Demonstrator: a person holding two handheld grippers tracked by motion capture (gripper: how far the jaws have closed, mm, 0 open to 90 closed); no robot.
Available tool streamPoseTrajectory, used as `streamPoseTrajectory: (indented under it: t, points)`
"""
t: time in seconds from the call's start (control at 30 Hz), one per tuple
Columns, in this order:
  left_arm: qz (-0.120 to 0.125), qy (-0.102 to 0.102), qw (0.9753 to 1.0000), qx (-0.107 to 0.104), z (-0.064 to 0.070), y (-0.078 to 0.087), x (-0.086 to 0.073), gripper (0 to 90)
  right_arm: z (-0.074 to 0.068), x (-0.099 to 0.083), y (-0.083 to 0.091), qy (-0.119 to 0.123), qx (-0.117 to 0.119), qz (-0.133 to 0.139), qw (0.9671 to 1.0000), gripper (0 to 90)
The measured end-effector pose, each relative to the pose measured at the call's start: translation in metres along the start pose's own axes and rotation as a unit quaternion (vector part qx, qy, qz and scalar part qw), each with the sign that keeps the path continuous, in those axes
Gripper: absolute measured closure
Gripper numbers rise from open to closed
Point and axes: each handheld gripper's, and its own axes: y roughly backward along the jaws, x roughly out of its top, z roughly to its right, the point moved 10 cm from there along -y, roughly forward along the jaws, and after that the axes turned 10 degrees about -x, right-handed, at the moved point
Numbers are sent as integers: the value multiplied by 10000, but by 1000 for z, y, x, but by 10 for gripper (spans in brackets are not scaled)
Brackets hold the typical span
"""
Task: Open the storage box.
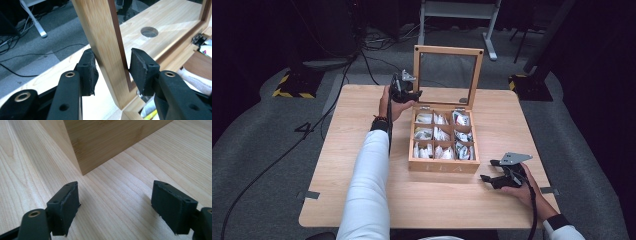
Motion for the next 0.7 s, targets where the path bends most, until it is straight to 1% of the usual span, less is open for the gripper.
streamPoseTrajectory:
  t: [0.17,0.37,0.47,0.63,0.67,0.7]
  points:
    - [-161,0,9999,-41,3,-5,-15,567,0,0,0,6,0,0,10000,226]
    - [-235,43,9997,-66,7,-9,-26,556,1,0,0,-41,-58,-9,10000,227]
    - [-254,31,9996,-67,7,-9,-30,547,2,0,0,-43,-56,-8,10000,227]
    - [-353,40,9992,-204,12,-5,-41,532,2,0,0,-33,-59,-5,10000,227]
    - [-382,-6,9991,-196,12,-3,-44,524,2,0,0,-39,-57,-8,10000,227]
    - [-400,-9,9990,-196,13,-1,-46,518,2,0,0,-39,-58,-8,10000,227]
